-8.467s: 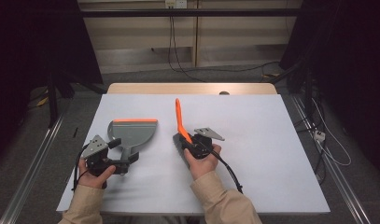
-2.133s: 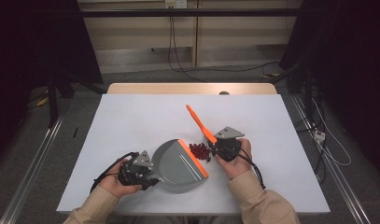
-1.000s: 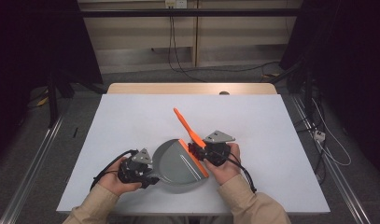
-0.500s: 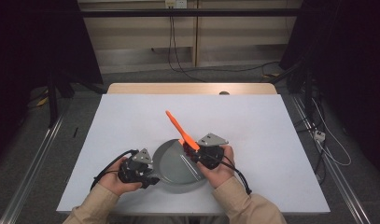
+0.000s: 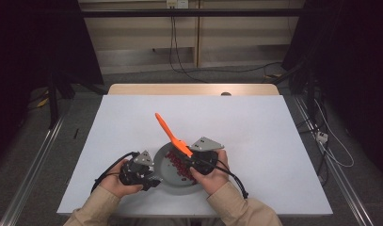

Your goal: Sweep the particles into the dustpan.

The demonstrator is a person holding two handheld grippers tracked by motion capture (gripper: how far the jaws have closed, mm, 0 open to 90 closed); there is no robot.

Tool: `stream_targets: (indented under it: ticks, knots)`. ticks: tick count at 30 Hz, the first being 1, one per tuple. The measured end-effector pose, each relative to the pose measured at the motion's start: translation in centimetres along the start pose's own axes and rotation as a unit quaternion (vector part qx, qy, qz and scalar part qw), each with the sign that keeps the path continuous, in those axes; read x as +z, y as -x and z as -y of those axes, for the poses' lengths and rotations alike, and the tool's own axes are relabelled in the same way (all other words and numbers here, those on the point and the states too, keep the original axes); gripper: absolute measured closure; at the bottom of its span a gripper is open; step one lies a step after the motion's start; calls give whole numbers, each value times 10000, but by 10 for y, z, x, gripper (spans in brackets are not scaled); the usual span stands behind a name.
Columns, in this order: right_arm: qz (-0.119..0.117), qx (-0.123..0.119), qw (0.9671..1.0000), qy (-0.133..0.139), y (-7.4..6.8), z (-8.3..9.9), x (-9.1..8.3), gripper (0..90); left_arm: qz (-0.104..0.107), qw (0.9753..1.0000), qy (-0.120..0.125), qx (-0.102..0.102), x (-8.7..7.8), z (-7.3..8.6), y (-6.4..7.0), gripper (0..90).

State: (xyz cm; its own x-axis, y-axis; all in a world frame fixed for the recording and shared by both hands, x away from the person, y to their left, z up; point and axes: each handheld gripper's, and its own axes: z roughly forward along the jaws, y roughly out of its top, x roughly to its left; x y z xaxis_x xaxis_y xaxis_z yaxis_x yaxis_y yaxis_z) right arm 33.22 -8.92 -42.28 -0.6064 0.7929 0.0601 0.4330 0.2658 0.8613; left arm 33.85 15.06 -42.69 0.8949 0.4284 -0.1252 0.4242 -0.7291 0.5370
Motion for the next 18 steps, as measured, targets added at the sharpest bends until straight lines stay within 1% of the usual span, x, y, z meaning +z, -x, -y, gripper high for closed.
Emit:
stream_targets:
  ticks: [1,2,3,4,5,6,8,9,10,11,12,13,14,16,18]
  knots:
    - [-51,38,9999,84,1,-2,-2,712,1,10000,9,-8,0,0,0,628]
    - [-62,108,9998,151,3,-5,-4,712,-1,10000,-22,26,0,0,-1,628]
    - [-21,139,9997,180,7,-8,-6,713,2,10000,11,-35,0,1,-1,628]
    - [14,180,9996,235,12,-10,-7,713,4,10000,4,-39,0,1,-1,628]
    - [76,217,9994,277,18,-12,-9,712,7,10000,-9,-23,0,1,-2,628]
    - [134,240,9992,297,24,-14,-10,713,-12,9999,-84,84,0,1,-3,628]
    - [249,276,9987,358,35,-15,-12,713,-21,9999,-115,91,-1,1,-4,628]
    - [370,239,9984,345,43,-15,-12,713,-27,9999,-133,101,-1,1,-4,628]
    - [421,259,9983,313,48,-14,-11,713,-28,9999,-126,98,-1,2,-4,628]
    - [500,248,9981,264,53,-12,-10,713,-10,10000,-57,28,0,2,-3,628]
    - [608,164,9978,218,57,-10,-8,713,-19,9999,56,-119,1,3,-2,628]
    - [723,115,9972,173,61,-7,-6,713,-29,9999,67,-130,1,3,-2,628]
    - [782,133,9968,127,64,-4,-4,713,-20,9999,71,-133,1,3,-2,628]
    - [883,43,9961,28,66,4,0,713,-30,9999,63,-137,2,3,-2,627]
    - [832,84,9965,-29,64,11,3,713,-31,9999,55,-135,2,3,-2,627]
